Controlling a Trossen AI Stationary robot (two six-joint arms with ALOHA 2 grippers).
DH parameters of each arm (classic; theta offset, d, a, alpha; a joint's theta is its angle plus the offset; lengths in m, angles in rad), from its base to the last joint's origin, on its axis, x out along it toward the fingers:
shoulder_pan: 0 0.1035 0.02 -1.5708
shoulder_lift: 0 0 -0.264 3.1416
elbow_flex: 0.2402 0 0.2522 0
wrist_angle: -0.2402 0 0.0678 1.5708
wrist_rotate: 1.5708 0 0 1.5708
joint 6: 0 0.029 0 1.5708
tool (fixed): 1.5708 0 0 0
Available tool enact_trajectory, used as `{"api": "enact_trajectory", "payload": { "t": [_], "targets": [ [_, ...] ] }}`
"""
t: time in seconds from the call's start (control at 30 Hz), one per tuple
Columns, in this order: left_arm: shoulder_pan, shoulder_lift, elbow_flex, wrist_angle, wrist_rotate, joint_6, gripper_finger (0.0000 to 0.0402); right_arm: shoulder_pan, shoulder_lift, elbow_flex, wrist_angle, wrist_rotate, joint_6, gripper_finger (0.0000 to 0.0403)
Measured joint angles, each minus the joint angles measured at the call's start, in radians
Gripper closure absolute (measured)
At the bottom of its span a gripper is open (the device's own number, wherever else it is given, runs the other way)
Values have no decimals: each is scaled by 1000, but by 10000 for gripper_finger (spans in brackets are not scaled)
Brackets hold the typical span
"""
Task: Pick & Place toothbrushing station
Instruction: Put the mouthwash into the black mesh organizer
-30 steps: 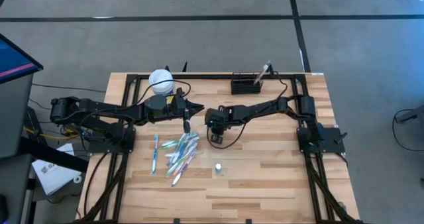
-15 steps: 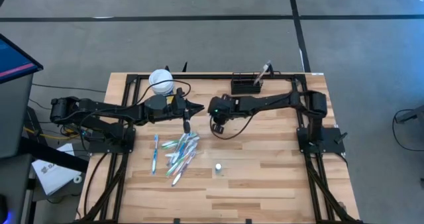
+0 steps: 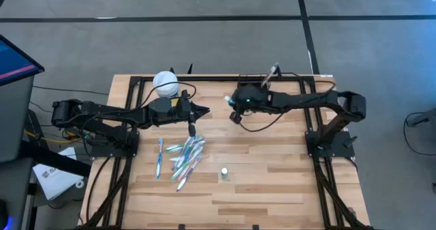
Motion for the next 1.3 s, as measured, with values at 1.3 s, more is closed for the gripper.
{"api": "enact_trajectory", "payload": {
  "t": [1.3],
  "targets": [
    [0,0,0,0,0,0,370,-303,-65,-304,626,101,74,330]
  ]
}}
